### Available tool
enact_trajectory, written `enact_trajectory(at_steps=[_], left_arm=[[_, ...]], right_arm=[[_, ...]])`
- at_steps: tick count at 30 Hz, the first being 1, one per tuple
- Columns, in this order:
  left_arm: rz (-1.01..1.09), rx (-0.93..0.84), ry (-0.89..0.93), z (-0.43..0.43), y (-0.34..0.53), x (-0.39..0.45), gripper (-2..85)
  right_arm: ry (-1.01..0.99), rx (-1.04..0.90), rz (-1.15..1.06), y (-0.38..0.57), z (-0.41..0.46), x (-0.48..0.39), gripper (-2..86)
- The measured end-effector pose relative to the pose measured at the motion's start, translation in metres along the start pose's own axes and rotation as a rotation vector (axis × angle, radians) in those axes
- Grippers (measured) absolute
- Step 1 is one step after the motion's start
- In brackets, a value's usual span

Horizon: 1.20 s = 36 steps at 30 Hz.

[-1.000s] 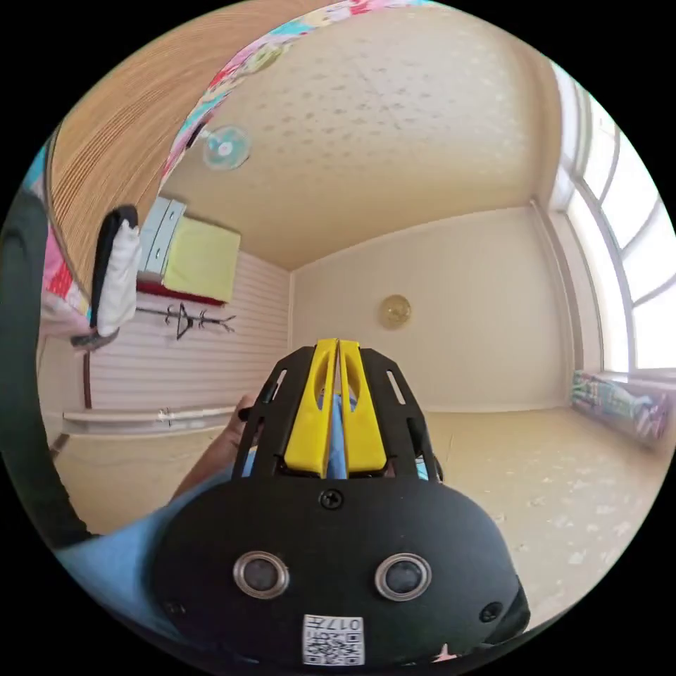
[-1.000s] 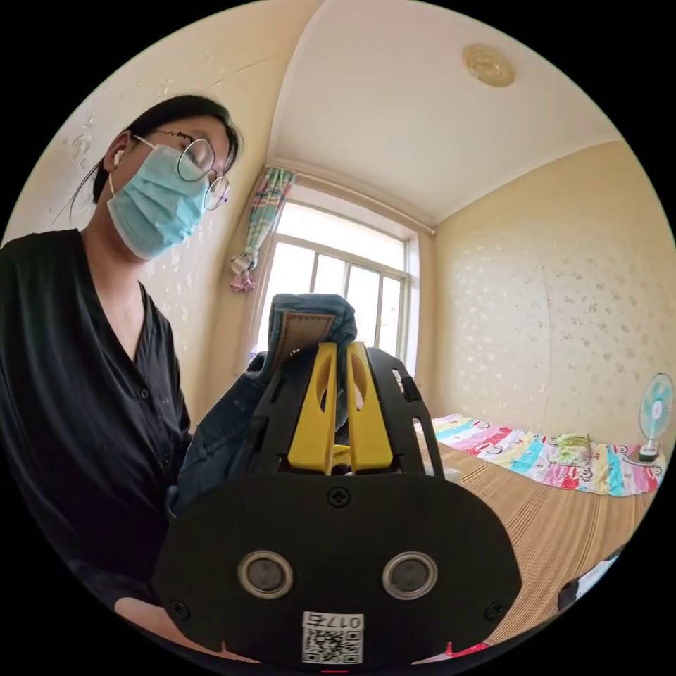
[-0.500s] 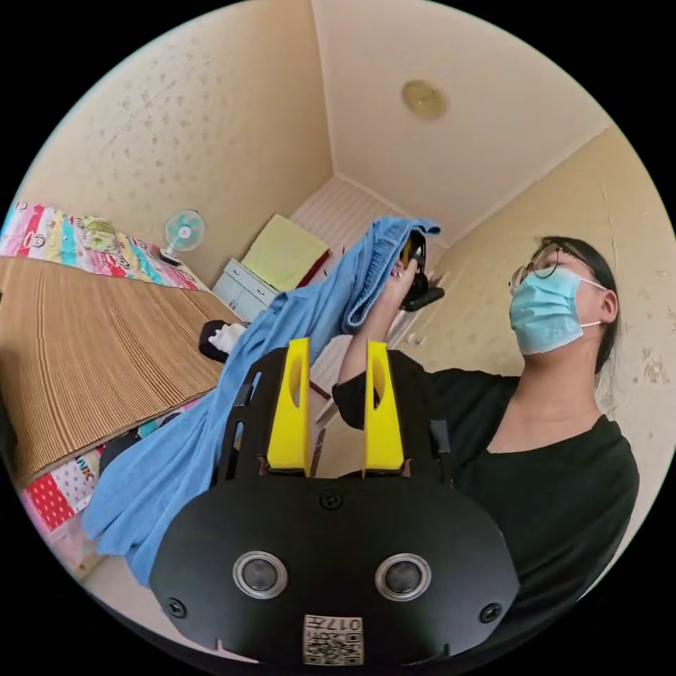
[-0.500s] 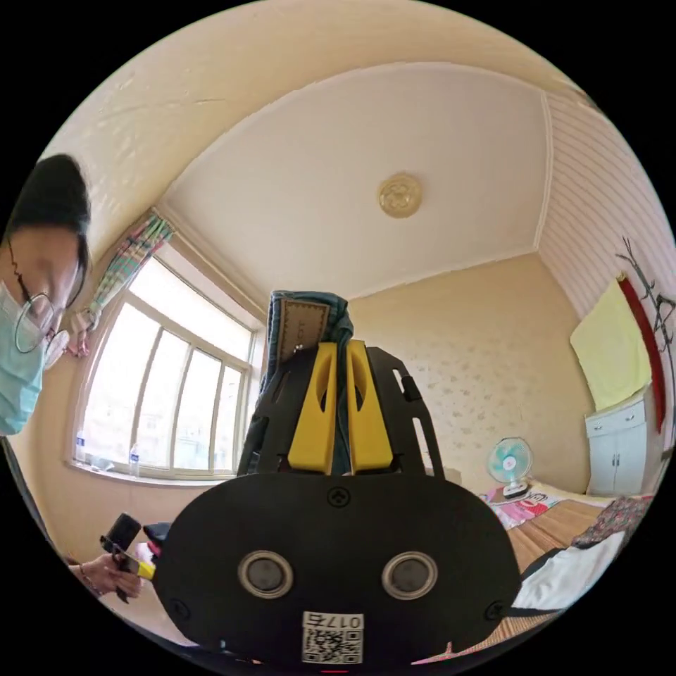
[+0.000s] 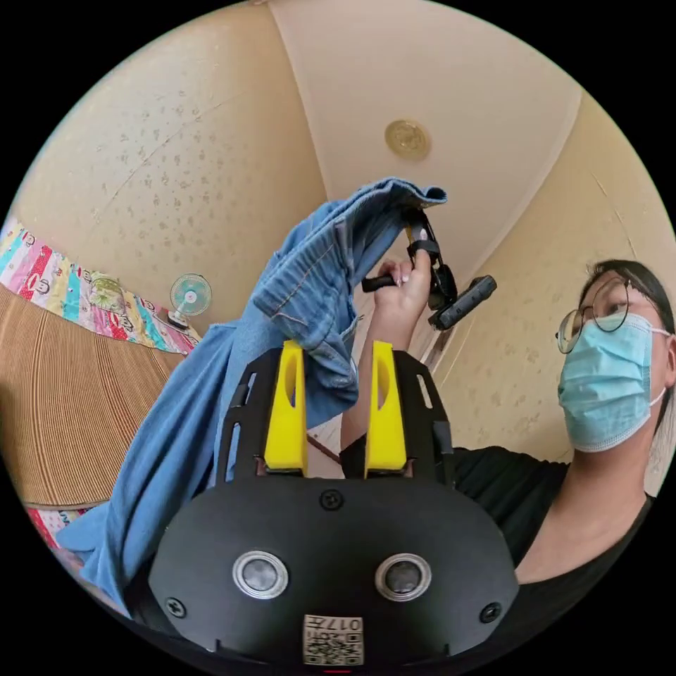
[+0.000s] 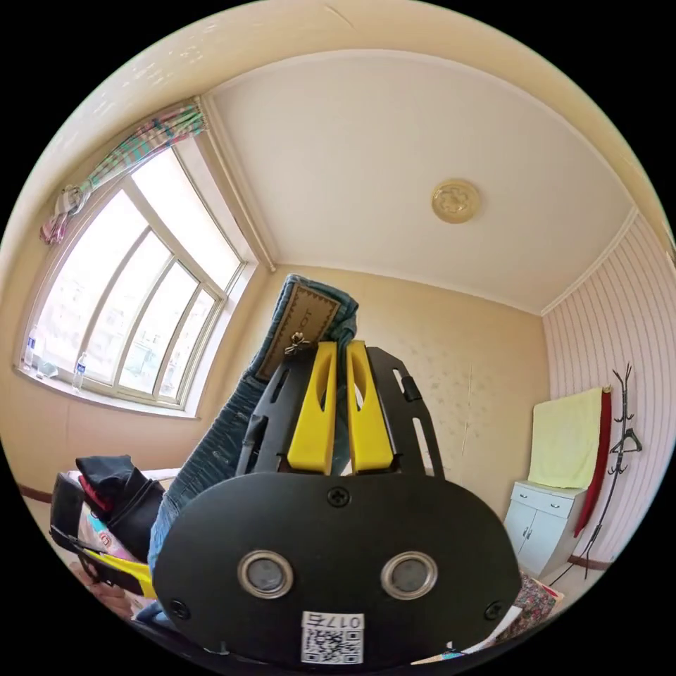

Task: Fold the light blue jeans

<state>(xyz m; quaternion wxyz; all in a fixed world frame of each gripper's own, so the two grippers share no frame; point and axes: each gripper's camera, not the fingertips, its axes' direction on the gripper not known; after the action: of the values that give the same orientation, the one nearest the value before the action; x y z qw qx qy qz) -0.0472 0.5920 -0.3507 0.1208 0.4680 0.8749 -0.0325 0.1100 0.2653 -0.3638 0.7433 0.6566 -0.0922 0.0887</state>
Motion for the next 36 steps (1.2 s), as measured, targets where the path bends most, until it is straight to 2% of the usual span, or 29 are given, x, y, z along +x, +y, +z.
enact_trajectory(at_steps=[2, 3, 6, 10, 13, 14, 17, 20, 24, 28, 31, 34, 36], left_arm=[[0.003, 0.136, -0.043, -0.025, 0.006, 0.000, 2.8], [0.038, 0.181, -0.135, -0.038, 0.001, 0.009, 2.1], [0.189, 0.201, -0.231, -0.054, -0.039, 0.048, 0.9], [0.460, 0.251, -0.321, -0.052, -0.107, 0.135, 0.2], [0.571, 0.194, -0.243, -0.039, -0.180, 0.213, 0.1], [0.596, 0.173, -0.228, -0.033, -0.208, 0.245, 0.1], [0.719, 0.219, -0.328, -0.025, -0.256, 0.324, 0.1], [0.849, 0.351, -0.431, -0.031, -0.267, 0.393, 0.0], [0.874, 0.401, -0.372, -0.049, -0.271, 0.443, -0.1], [0.892, 0.386, -0.416, -0.050, -0.265, 0.438, -0.1], [0.806, 0.339, -0.455, -0.044, -0.265, 0.381, 0.0], [0.727, 0.281, -0.490, -0.022, -0.263, 0.293, 0.3], [0.659, 0.153, -0.651, 0.029, -0.297, 0.214, 0.6]], right_arm=[[-0.007, -0.051, 0.008, 0.009, 0.003, 0.002, 2.9], [-0.049, -0.073, 0.027, 0.014, 0.002, 0.010, 2.9], [-0.249, -0.054, 0.122, 0.016, -0.013, 0.045, 2.9], [-0.371, 0.010, 0.232, -0.016, -0.030, 0.089, 2.8], [-0.454, 0.138, 0.338, -0.059, -0.044, 0.126, 2.8], [-0.484, 0.198, 0.336, -0.082, -0.050, 0.138, 2.8], [-0.534, 0.289, 0.205, -0.150, -0.062, 0.153, 2.8], [-0.487, 0.268, 0.101, -0.213, -0.071, 0.159, 2.8], [-0.505, 0.233, 0.146, -0.262, -0.078, 0.171, 2.8], [-0.470, 0.128, 0.181, -0.261, -0.056, 0.179, 2.8], [-0.488, -0.007, 0.248, -0.220, -0.003, 0.189, 2.9], [-0.494, -0.200, 0.343, -0.151, 0.080, 0.198, 3.1], [-0.464, -0.431, 0.404, -0.092, 0.184, 0.204, 3.6]])
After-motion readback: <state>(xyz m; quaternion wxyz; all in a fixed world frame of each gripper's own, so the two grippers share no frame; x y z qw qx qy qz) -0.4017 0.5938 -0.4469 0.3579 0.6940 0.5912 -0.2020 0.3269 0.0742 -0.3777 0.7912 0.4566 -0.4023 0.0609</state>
